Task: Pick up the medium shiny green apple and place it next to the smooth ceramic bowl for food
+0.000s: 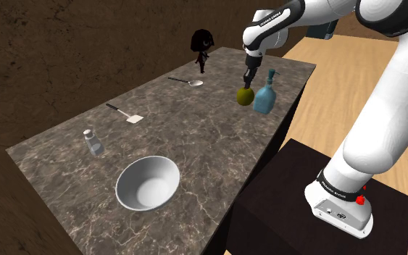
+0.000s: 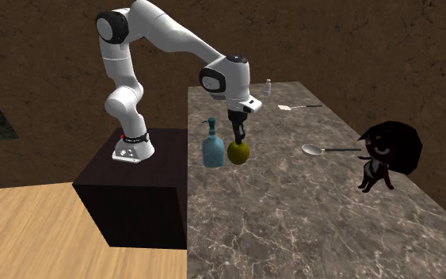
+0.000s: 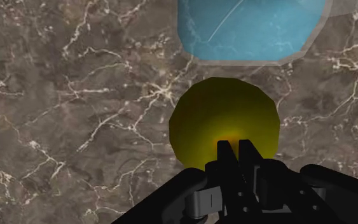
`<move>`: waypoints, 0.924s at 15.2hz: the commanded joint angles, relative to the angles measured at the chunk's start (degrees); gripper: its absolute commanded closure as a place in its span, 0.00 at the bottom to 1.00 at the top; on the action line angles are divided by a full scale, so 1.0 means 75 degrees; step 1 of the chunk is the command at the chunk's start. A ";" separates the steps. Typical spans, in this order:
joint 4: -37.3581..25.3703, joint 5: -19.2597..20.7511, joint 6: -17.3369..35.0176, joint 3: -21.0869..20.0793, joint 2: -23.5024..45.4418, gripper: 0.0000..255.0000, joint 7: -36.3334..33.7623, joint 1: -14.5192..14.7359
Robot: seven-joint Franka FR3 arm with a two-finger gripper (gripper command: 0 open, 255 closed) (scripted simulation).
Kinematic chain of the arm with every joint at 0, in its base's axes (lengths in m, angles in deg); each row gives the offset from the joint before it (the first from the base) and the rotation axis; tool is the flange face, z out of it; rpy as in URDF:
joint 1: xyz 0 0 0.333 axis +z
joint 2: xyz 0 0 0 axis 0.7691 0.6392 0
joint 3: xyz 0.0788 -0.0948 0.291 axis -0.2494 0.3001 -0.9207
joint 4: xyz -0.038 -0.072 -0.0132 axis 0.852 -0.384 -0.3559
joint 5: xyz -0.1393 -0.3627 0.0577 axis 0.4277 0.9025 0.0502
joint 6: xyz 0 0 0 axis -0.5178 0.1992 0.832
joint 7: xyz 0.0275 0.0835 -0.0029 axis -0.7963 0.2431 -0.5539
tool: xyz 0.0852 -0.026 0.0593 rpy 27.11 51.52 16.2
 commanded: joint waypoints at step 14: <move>-0.0466 0.0179 -0.0774 0.0005 -0.0337 1.00 -0.0153 0.0016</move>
